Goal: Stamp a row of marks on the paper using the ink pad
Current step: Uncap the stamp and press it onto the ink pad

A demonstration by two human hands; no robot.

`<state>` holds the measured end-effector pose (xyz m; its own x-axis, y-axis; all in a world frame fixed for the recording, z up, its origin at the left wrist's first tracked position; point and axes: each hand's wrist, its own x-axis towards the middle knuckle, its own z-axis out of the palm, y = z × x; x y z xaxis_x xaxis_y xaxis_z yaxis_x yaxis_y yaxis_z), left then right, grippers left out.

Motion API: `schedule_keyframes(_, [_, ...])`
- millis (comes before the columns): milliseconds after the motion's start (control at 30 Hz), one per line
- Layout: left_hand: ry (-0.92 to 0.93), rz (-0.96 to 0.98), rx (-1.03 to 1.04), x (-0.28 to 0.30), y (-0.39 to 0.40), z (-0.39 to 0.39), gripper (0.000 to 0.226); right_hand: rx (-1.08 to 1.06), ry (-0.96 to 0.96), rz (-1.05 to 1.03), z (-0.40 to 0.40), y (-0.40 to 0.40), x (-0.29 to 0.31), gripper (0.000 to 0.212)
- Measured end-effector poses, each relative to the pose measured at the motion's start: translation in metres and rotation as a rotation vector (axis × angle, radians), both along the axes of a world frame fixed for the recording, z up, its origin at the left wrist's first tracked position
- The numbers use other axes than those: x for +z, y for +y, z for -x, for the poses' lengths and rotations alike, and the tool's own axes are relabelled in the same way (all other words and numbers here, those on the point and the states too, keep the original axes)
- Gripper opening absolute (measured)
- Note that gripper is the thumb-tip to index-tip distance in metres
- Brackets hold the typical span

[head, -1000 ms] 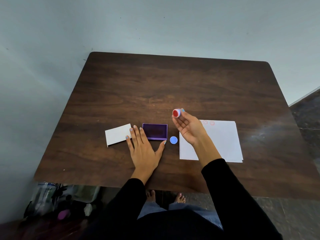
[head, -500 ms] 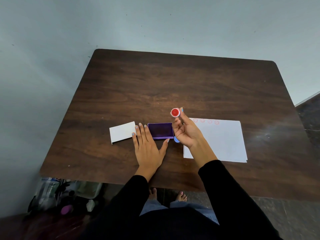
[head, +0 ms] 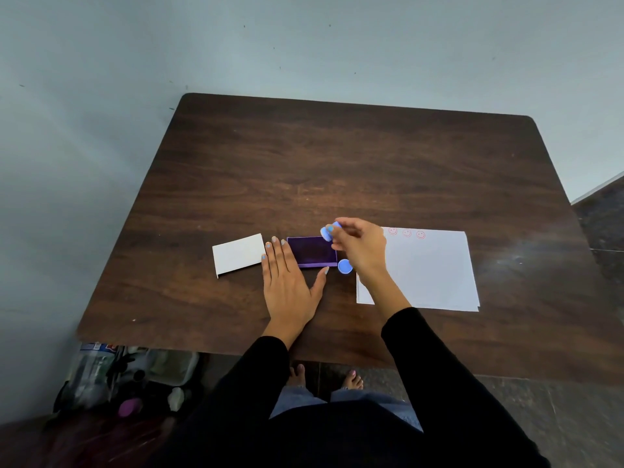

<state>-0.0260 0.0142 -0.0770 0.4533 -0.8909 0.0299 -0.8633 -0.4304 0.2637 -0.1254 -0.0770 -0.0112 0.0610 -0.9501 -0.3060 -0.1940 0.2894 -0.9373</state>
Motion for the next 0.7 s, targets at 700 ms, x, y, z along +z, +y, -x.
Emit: schedule_keyframes(700, [0.02, -0.027, -0.01, -0.004, 0.0, -0.001, 0.095, 0.339, 0.571, 0.447, -0.014, 0.022, -0.029, 0.024])
